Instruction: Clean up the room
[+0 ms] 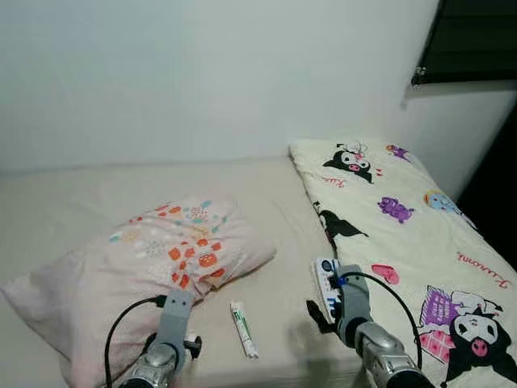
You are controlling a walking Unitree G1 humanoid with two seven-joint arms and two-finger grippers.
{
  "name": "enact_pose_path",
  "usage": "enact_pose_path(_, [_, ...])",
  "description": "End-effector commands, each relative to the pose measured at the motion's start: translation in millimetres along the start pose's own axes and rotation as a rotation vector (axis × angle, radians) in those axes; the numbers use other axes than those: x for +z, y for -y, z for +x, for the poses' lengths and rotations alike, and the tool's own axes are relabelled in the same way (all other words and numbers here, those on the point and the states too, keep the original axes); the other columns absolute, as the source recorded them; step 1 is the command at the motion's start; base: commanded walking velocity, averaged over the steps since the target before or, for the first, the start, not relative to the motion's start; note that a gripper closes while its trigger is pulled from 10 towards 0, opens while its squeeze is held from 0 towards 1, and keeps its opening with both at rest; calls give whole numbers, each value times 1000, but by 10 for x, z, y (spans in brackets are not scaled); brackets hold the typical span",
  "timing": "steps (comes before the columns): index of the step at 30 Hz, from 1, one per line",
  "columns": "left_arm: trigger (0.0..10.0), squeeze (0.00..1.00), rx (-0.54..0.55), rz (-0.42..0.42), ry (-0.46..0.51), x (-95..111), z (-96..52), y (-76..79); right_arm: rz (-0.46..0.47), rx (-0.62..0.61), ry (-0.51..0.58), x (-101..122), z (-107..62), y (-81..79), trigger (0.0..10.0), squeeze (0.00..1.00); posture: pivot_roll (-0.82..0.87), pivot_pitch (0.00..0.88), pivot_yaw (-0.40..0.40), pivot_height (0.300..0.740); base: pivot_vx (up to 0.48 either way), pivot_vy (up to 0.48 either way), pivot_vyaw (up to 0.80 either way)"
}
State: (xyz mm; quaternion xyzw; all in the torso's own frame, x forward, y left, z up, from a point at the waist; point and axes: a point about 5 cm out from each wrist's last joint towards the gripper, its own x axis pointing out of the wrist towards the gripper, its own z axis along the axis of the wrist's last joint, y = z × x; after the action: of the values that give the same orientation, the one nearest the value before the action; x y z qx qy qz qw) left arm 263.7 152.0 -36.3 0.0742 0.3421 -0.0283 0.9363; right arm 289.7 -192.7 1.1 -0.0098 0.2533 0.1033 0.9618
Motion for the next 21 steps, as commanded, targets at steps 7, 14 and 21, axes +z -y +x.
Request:
enact_pose_path(7, [10000,0,-30,-66,83,177,21,48,-12,28,9,-60,-25,-74,10000,0,-51,33,22,640,0,0,0])
enact_pose_path(14, [10000,0,-39,-176,215,401,25,21,-4,47,24,-145,-95,-135,10000,0,-69,111,31,605,0,0,0])
enact_pose_path(21, [10000,0,-3,-134,296,576,23,-50,41,96,144,-4,-172,-283,10000,0,-75,188,44,580,0,0,0])
